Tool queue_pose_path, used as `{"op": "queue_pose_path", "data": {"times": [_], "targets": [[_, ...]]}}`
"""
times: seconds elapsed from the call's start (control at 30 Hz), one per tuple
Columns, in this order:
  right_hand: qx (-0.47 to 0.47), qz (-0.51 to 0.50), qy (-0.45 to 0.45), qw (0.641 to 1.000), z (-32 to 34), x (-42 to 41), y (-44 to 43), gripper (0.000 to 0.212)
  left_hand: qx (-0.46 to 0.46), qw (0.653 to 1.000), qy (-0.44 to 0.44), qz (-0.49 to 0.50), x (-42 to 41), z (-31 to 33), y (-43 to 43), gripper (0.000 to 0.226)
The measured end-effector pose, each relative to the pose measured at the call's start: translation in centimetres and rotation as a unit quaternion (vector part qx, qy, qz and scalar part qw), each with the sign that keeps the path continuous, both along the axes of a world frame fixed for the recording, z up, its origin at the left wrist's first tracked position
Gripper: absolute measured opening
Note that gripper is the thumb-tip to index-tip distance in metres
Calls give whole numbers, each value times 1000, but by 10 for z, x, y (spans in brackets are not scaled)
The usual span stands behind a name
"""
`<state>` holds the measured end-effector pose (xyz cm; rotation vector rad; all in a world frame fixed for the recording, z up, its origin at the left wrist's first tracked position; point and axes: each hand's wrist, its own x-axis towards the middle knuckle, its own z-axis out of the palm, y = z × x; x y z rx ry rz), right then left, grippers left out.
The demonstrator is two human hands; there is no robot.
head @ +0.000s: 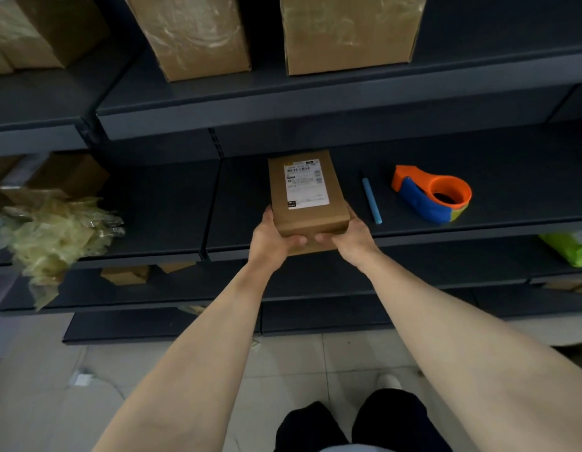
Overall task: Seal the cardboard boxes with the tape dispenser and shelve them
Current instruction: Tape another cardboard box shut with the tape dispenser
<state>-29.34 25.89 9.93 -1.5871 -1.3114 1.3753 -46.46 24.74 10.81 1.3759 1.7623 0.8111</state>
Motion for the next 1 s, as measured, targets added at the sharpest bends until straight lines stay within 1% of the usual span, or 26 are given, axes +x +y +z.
{"op": "queue_pose_path", "data": {"times": [0.1,0.2,0.37,0.5,0.6,0.77,0.9,1.0], "targets": [[36,-15,-20,999,-1,-1,-1,84,10,1000,1,7,-4,5,-3,88],[73,-19,-34,997,1,-3,-9,84,21,1000,-10,10,-5,13,-14,84],[107,-7,-44,993,11,8,-24,80,59,998,-29,12,5,27,-40,84],[138,12,-49,989,23,26,-47,75,73,997,-3,18,23,41,-70,93],[150,24,-49,987,34,44,-70,76,89,995,28,30,43,50,-100,95],[187,49,-33,981,56,79,-118,72,119,991,45,42,74,65,-152,89],[224,61,-30,972,76,105,-157,72,151,986,52,42,99,80,-190,76],[243,56,-24,968,88,123,-181,69,170,983,59,38,116,93,-212,72]]}}
